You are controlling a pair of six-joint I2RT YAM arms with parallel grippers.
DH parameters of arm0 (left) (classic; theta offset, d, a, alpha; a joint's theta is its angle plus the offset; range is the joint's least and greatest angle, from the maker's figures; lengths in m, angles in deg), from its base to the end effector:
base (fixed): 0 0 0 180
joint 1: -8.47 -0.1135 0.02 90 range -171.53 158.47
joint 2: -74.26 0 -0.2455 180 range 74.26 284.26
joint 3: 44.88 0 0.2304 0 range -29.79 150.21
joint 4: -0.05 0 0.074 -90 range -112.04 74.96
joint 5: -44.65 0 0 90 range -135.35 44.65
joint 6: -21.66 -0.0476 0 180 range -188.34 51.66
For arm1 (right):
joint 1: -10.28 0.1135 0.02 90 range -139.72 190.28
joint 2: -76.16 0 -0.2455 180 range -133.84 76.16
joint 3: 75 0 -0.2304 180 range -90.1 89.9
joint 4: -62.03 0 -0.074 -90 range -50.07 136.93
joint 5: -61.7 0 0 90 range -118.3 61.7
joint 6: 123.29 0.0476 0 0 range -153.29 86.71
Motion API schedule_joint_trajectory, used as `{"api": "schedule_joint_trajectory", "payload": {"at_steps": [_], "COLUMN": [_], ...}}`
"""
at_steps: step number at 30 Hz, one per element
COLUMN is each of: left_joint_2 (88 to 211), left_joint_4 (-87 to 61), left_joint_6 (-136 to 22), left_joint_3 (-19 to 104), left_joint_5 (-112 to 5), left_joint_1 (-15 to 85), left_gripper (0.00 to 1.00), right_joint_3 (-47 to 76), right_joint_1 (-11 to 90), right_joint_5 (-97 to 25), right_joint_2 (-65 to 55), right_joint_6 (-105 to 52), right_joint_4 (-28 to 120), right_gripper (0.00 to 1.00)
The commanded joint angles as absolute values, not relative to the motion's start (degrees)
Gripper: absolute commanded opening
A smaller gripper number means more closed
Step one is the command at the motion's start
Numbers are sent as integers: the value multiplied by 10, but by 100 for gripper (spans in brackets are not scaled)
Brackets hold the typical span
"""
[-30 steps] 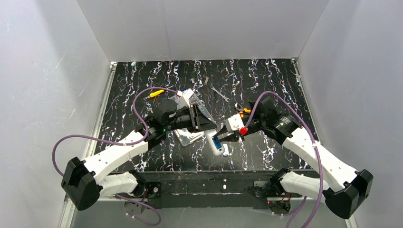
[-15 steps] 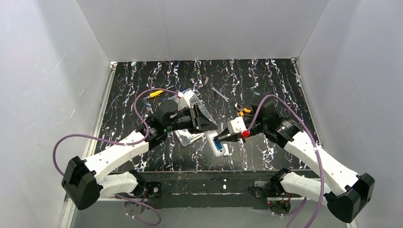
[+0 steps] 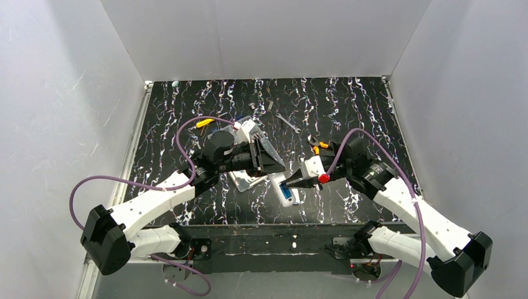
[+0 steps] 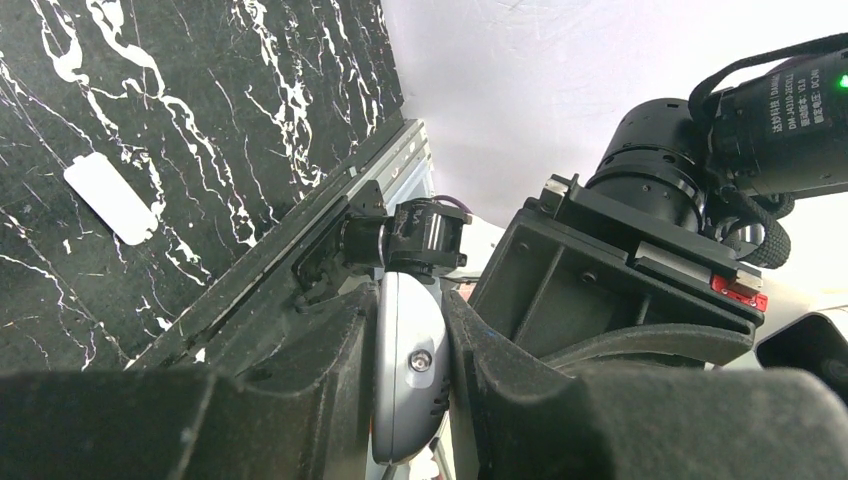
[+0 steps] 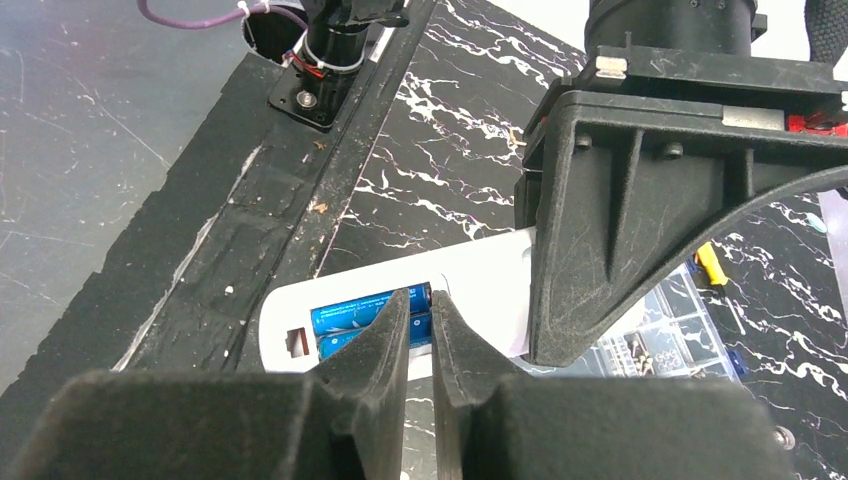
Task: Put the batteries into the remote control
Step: Load the battery into the remote control.
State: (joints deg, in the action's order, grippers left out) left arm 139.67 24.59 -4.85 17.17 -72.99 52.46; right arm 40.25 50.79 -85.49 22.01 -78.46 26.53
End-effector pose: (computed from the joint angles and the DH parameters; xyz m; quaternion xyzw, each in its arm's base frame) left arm 0.1690 -0.1938 0.3652 0.1013 0.5742 -0.7258 0.3650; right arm 0.1209 0.1559 0.3129 -0.6921 0.3676 0.3839 0.4884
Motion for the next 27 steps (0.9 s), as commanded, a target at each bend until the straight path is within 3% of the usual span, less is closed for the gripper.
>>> {"api": "schedule_joint_trajectory", "payload": {"at_steps": [1,27], "left_joint_2": [1365,1387], "left_joint_4": [330,405], "left_joint_6": [-16,29], "left_joint_3": [229,259], "left_joint_5": [-738,-743], "left_joint_1": [517,517], "left_gripper": [0,0], "right_joint_3": [443,570], "right_joint_1": [510,510], "right_joint_5": [-855,-775], "right_joint_2": [230,324], "right_joint_6": [-750,-608], "right_joint_4": [204,463], "right_gripper": [18,26]}}
